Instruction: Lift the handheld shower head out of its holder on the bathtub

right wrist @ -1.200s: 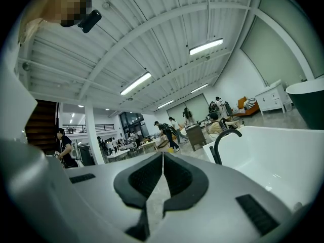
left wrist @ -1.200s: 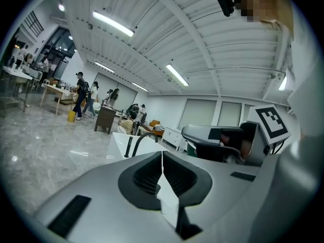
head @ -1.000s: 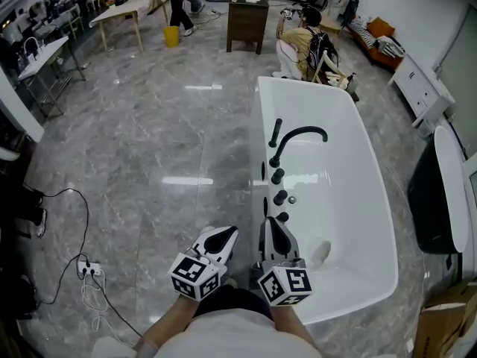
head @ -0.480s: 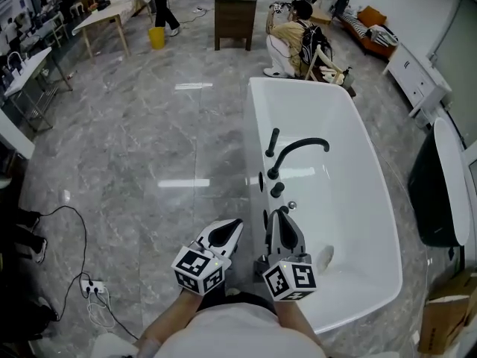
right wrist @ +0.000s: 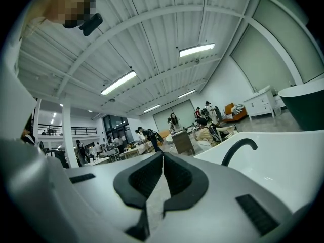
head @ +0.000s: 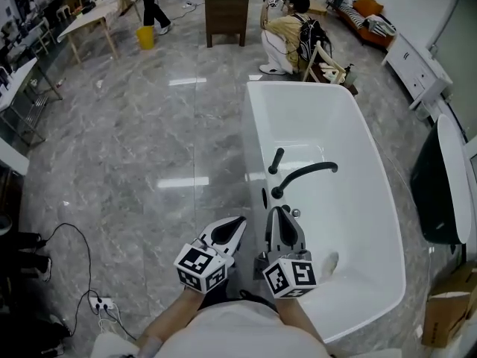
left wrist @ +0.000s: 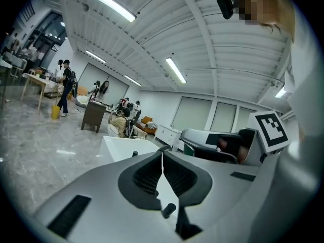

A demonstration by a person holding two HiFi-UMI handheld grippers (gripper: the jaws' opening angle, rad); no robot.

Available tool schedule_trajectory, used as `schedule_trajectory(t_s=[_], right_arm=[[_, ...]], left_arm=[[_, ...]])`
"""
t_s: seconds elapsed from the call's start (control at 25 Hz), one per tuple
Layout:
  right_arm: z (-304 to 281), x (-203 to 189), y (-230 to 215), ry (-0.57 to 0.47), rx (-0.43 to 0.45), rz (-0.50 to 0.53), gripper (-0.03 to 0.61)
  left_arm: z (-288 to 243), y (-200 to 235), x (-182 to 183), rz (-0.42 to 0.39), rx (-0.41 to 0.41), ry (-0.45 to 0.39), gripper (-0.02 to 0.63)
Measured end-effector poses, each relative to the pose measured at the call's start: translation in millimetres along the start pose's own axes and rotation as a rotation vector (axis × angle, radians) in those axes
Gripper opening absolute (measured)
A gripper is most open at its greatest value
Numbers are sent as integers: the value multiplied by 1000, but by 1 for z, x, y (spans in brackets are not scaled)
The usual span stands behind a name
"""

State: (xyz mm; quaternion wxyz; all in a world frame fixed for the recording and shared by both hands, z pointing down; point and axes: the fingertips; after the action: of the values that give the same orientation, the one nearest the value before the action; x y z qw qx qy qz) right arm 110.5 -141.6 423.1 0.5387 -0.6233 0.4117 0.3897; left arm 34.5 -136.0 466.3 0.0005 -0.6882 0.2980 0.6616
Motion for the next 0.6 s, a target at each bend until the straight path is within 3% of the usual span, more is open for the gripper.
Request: schedule_trajectory(t_s=[0.6], right_arm=[[-93,0,6,5,-76,2,18]], left_arm=[[-41,82,34,11,-75,43,14]])
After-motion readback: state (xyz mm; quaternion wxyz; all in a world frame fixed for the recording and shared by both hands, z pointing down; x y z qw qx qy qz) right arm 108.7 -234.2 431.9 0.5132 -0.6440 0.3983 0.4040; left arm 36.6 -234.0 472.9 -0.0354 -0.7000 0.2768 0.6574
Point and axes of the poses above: the fingertips, and each gripper's own axes: z backward along the fingers, y to its left, x out of its top, and after that the axes turned 10 degrees about -x, right-handed
